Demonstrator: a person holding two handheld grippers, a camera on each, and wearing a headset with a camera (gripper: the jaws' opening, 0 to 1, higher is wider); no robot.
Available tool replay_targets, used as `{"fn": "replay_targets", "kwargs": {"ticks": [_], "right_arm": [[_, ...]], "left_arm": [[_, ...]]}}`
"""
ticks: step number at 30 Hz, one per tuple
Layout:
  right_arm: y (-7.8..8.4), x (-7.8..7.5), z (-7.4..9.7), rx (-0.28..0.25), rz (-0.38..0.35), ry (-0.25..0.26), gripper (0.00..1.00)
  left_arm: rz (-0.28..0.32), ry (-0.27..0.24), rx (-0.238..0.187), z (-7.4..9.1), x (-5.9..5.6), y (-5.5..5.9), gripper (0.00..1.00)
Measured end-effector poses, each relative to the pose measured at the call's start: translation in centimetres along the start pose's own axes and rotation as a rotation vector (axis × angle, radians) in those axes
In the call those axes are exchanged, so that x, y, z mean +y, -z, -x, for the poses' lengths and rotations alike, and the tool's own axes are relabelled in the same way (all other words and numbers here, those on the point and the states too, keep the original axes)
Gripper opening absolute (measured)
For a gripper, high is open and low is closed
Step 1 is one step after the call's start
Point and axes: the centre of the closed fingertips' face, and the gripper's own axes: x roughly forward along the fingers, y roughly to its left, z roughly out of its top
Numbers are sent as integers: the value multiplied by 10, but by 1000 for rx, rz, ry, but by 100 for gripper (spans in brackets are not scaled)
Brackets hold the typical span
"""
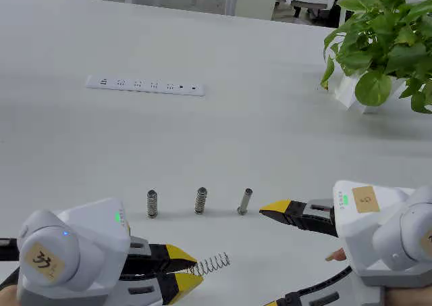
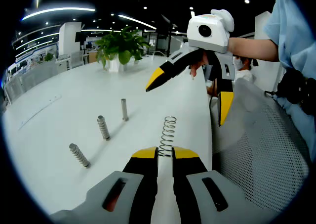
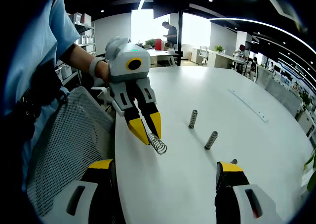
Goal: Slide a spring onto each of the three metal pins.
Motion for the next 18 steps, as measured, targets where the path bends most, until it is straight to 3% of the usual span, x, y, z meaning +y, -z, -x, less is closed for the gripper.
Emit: {"fn": "replay_targets", "kwargs": {"ticks": [7, 14, 16, 18], "right_arm": [[-15, 5, -8, 0, 47, -72, 75], [-27, 10, -12, -13, 3, -168, 49], [-26, 10, -13, -8, 6, -182, 37], [-25, 10, -15, -1, -1, -191, 33]], "left_arm": [[-4, -2, -19, 7, 1, -3, 7], [-29, 9, -34, 9, -1, -5, 7], [-38, 13, -37, 10, -1, -6, 7], [-40, 15, -37, 10, -1, -5, 7]]}}
